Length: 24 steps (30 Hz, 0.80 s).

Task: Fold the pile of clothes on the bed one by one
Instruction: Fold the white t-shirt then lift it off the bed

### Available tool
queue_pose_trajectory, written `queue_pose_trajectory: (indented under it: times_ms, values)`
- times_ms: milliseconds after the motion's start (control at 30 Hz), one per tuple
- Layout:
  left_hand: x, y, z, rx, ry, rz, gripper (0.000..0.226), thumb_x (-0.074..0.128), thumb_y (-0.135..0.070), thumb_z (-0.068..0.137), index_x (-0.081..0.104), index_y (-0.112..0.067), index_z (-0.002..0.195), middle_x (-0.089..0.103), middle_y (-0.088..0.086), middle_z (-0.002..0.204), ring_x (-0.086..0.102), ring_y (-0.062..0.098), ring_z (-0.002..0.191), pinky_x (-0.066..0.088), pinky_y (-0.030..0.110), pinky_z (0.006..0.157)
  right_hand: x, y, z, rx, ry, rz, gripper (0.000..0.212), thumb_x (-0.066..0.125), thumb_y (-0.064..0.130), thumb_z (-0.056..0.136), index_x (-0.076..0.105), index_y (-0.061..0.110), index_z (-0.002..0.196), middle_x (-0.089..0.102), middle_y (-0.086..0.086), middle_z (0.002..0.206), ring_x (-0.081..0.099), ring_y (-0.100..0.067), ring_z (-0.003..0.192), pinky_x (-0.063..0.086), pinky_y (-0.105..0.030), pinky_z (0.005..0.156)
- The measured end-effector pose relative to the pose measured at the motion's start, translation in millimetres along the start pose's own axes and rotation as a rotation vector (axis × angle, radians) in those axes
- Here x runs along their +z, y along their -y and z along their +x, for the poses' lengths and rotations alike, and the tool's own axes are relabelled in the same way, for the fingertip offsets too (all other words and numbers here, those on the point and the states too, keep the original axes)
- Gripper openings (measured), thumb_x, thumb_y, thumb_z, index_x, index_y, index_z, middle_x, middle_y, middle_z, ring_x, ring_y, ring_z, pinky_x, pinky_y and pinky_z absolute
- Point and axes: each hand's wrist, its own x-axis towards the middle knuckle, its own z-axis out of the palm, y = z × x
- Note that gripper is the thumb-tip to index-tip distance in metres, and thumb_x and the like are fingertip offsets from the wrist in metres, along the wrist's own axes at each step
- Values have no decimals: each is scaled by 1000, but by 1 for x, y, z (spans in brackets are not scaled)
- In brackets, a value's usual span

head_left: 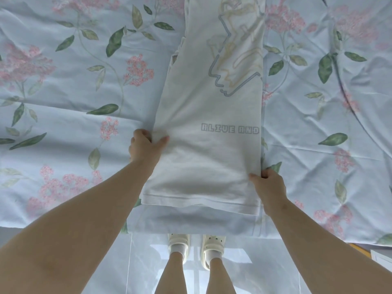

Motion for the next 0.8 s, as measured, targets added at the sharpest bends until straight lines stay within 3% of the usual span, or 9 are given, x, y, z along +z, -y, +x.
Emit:
queue_pose_trajectory:
  times_ms: [67, 133, 200, 300, 400, 533, 800]
  values:
    - [-3, 6, -4, -9, 129, 89, 46, 76, -37, 76, 49, -14, 105, 58, 3, 97, 56, 24, 85, 49, 37, 75, 3, 2, -1, 15, 21, 54, 12, 63, 19, 87, 55, 10, 85, 56, -1, 74, 52, -21, 73, 40, -30, 68]
    - [-11, 9, -4, -39, 265, 87, 38, 75, -32, 79, 56, -11, 105, 61, 4, 93, 57, 24, 83, 49, 34, 74, 4, 4, -3, 21, 50, 110, 9, 62, 15, 88, 59, 7, 91, 58, -4, 79, 52, -23, 77, 40, -31, 72]
    - [-21, 10, -8, -104, 378, -12, 33, 76, -33, 78, 61, -13, 99, 64, 5, 98, 58, 26, 93, 47, 34, 87, -1, 4, -6, 17, 80, 151, 2, 59, 11, 89, 58, 9, 90, 56, -3, 78, 51, -20, 75, 38, -29, 73]
    - [-34, 11, -23, -141, 479, -140, 37, 73, -38, 79, 60, -17, 106, 64, 8, 114, 57, 31, 110, 41, 48, 104, -15, 2, -16, -14, 115, 194, 5, 56, 10, 91, 59, 9, 95, 58, -1, 83, 53, -21, 82, 42, -29, 72]
    - [-44, 1, -49, -84, 470, -193, 28, 62, -29, 91, 56, -16, 115, 63, 7, 115, 57, 28, 109, 42, 45, 102, -34, 1, -30, -11, 153, 267, 7, 56, 11, 92, 62, 11, 93, 65, -15, 101, 59, -35, 100, 49, -45, 94]
    - [-65, -24, -90, 55, 324, -143, 18, 58, -27, 93, 56, -15, 106, 62, 2, 92, 56, 22, 84, 44, 30, 70, -63, 6, -55, 6, 193, 290, 6, 58, 9, 90, 62, 12, 89, 65, -22, 108, 60, -39, 103, 44, -55, 99]
    - [-99, -41, -161, 2, 307, -76, 30, 60, -30, 92, 61, -6, 110, 66, 10, 104, 62, 29, 95, 50, 36, 79, -111, 4, -118, 10, 228, 214, 6, 57, 10, 91, 58, 14, 86, 64, -18, 105, 60, -36, 98, 48, -47, 91]
